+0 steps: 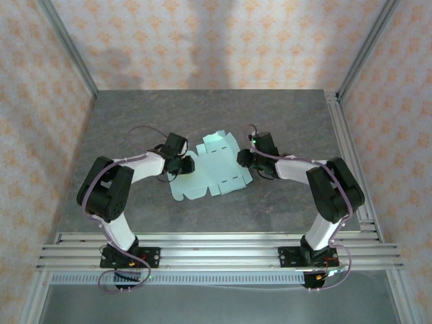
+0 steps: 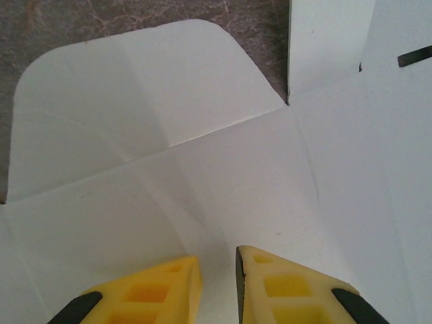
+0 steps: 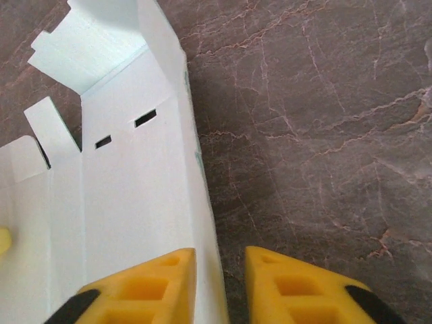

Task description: Fold the paper box

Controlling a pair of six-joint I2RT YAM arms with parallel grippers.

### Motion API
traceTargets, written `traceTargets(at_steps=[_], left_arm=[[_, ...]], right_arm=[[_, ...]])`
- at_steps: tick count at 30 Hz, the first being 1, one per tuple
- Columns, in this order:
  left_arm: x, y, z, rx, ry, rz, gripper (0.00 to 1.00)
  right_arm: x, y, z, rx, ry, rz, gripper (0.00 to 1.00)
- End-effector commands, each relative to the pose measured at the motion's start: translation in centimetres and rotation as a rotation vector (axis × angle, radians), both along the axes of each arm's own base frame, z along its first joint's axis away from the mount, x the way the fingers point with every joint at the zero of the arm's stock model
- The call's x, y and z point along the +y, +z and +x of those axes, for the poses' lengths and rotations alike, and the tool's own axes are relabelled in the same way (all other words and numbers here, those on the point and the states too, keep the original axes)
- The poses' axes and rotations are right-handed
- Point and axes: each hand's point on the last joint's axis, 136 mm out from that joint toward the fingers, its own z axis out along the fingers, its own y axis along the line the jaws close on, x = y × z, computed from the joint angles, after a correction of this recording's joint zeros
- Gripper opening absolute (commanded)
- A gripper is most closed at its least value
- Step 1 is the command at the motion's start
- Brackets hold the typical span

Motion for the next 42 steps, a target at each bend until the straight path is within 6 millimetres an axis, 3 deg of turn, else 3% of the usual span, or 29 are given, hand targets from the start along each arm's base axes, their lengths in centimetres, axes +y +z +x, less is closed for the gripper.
traceTargets(at_steps=[1,6,11,16,18,23,28,36,42], left_arm=[[1.4,-2.0,-1.2,0.079,0.023,0.077,0.24],[1.3,-2.0,-1.2,0.079,0.017,0.077,0.24],[1.1,-1.6,-1.1,0.063,0.02,0.058,0.25],[1.0,0.2,-0.6,0.002,0.027,0.035,0.41],[1.3,1.6,-0.3,-0.026,0.042,0.042,0.42],[2.2,4.8,0.2,-0.101,0.078,0.068,0.63],[2.7,6.6,0.6,-0.153,0.104,0.064,0.83],[3.3,7.3,0.4,-0.174,0.133,0.066,1.0],[4.3,7.2,0.2,-0.173,0.164,0.071,1.0]], right_arm=[[-0.3,-0.2,0.0,-0.019,0.001,-0.004,0.2],[0.0,0.0,-0.2,-0.062,0.021,0.03,0.0],[-0.2,0.2,0.0,-0.085,0.016,0.024,0.0],[-1.7,0.3,0.3,-0.074,0.002,-0.125,0.0],[-2.6,0.5,0.3,-0.068,0.013,-0.228,0.0],[-4.3,1.2,0.4,-0.076,0.036,-0.418,0.0],[-5.0,1.7,0.8,-0.084,0.068,-0.554,0.0],[-4.7,2.7,2.3,-0.112,0.081,-0.838,0.0],[-4.4,2.9,3.0,-0.139,0.03,-0.981,0.0]])
